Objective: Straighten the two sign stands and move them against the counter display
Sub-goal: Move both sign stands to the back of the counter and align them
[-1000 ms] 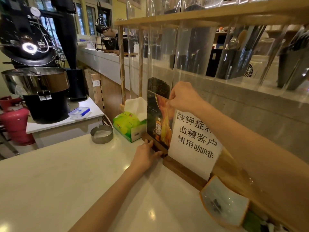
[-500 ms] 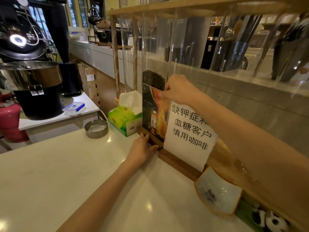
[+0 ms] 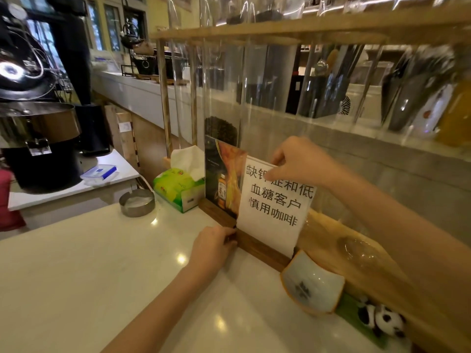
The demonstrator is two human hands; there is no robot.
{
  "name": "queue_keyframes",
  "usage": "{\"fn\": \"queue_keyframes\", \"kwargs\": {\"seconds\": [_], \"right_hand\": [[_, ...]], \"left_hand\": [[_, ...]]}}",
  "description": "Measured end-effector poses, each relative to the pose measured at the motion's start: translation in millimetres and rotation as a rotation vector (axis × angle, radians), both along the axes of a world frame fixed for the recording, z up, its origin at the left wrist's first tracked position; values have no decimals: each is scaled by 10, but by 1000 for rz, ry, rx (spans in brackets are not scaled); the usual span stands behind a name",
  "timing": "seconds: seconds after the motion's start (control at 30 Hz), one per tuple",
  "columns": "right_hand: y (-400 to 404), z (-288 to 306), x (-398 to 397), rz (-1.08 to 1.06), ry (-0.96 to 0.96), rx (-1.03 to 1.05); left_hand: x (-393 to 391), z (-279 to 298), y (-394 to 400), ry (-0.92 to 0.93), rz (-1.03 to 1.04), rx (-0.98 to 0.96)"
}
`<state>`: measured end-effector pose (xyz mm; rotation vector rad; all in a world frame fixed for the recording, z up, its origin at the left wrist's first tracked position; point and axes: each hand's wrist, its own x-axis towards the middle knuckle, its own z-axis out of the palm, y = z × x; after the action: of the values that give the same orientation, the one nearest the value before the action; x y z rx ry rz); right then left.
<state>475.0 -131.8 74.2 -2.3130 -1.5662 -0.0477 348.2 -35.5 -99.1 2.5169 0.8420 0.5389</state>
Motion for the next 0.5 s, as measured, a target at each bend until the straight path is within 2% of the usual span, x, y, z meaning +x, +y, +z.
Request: {"fn": "queue_keyframes", "kwargs": {"seconds": [0.17,0.5], "right_hand": [[-37,-17,-23,-3,-12,21],[-18,-20,5,-18,-48,28]], "left_hand": [[14,-26,-51,-27,40,25],[101,-16,-47,34,61,121]]}}
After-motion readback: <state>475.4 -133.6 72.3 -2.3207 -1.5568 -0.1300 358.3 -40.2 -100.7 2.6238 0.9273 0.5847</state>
